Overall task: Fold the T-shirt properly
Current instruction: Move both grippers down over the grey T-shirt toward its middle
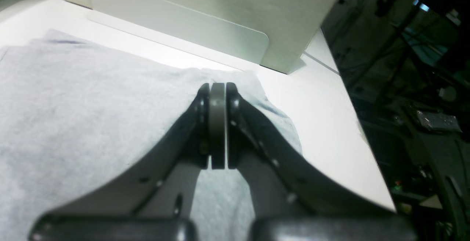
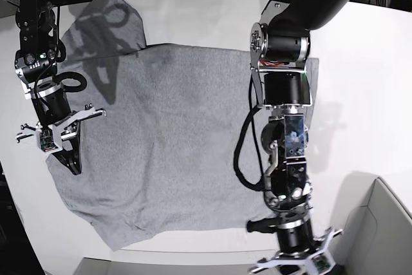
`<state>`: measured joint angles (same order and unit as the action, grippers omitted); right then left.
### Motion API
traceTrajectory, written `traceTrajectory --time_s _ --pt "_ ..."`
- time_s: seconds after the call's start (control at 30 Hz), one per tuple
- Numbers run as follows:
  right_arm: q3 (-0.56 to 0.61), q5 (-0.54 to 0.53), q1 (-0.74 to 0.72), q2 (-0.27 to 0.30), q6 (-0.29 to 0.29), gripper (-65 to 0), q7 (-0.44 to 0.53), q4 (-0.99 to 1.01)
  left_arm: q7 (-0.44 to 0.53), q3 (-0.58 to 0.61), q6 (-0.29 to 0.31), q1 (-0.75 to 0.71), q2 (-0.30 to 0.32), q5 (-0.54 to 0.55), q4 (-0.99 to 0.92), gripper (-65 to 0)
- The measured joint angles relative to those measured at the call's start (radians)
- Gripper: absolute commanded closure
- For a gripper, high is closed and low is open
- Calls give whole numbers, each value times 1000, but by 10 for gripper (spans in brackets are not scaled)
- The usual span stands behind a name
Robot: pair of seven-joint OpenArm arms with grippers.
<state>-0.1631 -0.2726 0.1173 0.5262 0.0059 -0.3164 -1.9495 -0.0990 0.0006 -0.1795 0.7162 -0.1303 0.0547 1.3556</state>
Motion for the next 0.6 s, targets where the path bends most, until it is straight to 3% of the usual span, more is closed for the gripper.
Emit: traceTrajectory --time_s 0.1,0.13,0.23,0.33,0.47,0.6 --pt "1 -1 -2 -1 0 0 5 0 42 60 42 0 -6 67 28 -92" --pt "1 0 -3 -1 0 0 5 0 73 74 88 -2 -1 92 40 -92" --pt "1 1 -3 -1 0 0 2 0 164 123 311 -40 74 142 77 -92" --pt "1 -2 -3 -1 1 0 2 0 245 112 448 -89 127 184 68 -92" --pt "0 -1 -3 -1 1 0 2 0 265 82 533 -72 130 261 73 -91" --pt "0 -1 -4 -4 0 0 2 0 222 87 543 -44 122 260 76 -92"
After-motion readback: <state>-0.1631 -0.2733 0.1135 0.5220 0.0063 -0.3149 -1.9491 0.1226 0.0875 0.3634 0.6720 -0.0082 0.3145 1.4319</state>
